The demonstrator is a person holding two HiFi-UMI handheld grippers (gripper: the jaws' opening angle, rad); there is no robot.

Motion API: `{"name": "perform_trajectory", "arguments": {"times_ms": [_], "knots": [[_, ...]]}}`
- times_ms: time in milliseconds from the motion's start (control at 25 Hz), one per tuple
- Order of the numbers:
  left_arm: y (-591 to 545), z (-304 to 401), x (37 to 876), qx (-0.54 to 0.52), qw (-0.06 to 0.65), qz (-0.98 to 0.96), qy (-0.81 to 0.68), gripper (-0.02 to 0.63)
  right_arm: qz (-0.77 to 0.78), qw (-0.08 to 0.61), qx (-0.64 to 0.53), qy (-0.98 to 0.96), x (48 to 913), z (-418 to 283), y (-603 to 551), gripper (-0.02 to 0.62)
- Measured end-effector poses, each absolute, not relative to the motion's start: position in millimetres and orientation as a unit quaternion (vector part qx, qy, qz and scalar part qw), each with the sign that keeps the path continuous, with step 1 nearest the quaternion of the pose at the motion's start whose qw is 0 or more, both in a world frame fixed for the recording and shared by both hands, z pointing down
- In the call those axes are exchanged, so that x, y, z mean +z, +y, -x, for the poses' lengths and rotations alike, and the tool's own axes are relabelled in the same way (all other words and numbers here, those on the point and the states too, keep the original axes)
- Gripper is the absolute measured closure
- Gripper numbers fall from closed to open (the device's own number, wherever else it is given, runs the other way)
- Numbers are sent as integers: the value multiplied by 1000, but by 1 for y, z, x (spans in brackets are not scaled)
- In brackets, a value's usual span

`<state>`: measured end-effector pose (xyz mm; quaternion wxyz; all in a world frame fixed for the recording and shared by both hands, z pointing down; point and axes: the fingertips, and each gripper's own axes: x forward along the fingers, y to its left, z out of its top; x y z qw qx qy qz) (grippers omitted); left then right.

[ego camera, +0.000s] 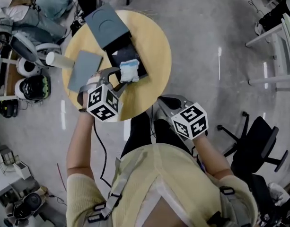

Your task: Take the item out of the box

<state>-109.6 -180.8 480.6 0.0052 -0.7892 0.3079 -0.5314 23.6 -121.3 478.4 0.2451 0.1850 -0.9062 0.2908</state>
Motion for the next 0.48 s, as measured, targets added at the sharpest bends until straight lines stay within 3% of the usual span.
{"name": "perform_trajectory", "arguments": {"times_ms": [480], "knots": [[-237, 113, 519, -535, -37, 812, 231, 393, -247, 258, 307, -882, 490, -14, -140, 591]]}}
